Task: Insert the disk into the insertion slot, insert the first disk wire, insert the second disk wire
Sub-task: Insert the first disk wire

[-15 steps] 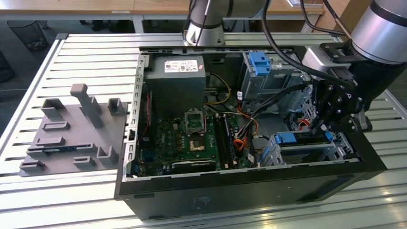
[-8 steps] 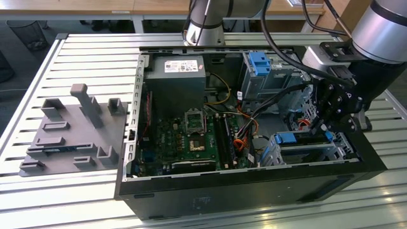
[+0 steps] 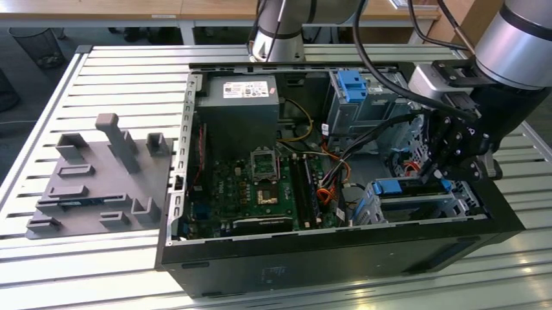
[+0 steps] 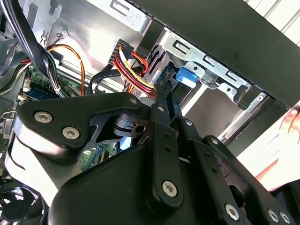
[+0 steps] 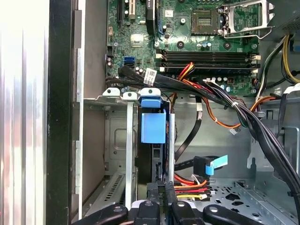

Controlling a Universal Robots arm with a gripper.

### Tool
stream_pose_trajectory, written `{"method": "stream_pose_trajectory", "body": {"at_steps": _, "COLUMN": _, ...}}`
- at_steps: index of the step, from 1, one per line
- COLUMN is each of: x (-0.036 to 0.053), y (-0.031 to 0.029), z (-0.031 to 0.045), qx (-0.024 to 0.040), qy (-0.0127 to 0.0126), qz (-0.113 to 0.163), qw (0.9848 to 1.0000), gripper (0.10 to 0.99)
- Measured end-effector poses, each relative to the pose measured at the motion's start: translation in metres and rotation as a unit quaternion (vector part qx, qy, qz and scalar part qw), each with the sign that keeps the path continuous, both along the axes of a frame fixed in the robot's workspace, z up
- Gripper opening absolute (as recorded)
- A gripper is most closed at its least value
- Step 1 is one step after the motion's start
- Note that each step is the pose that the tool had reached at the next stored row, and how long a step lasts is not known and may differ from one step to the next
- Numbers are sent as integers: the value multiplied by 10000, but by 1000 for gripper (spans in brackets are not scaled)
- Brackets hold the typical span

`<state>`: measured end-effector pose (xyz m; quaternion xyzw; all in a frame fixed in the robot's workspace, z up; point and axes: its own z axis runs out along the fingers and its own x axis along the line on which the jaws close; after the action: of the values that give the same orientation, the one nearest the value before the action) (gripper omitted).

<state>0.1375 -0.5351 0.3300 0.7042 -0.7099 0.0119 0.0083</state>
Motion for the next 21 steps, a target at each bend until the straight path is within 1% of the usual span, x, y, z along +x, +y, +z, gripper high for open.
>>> {"method": "stream_pose_trajectory", "body": {"at_steps": 3, "x": 0, "y": 0, "z": -15, "qx": 0, "qy": 2, "qz": 0, "qw": 10000, "gripper": 169}}
{"method": "stream_pose_trajectory", "body": {"at_steps": 11, "x": 1, "y": 0, "z": -19, "qx": 0, "qy": 4, "qz": 0, "qw": 10000, "gripper": 176}}
{"method": "stream_pose_trajectory", "body": {"at_steps": 12, "x": 1, "y": 0, "z": -11, "qx": -3, "qy": 5, "qz": 0, "qw": 10000, "gripper": 243}}
{"method": "stream_pose_trajectory", "body": {"at_steps": 19, "x": 1, "y": 0, "z": 63, "qx": -3, "qy": 17, "qz": 0, "qw": 10000, "gripper": 243}}
{"method": "stream_pose_trajectory", "body": {"at_steps": 20, "x": 1, "y": 0, "z": 72, "qx": -3, "qy": 19, "qz": 0, "qw": 10000, "gripper": 224}}
{"method": "stream_pose_trajectory", "body": {"at_steps": 21, "x": 1, "y": 0, "z": 77, "qx": -2, "qy": 19, "qz": 0, "qw": 10000, "gripper": 224}}
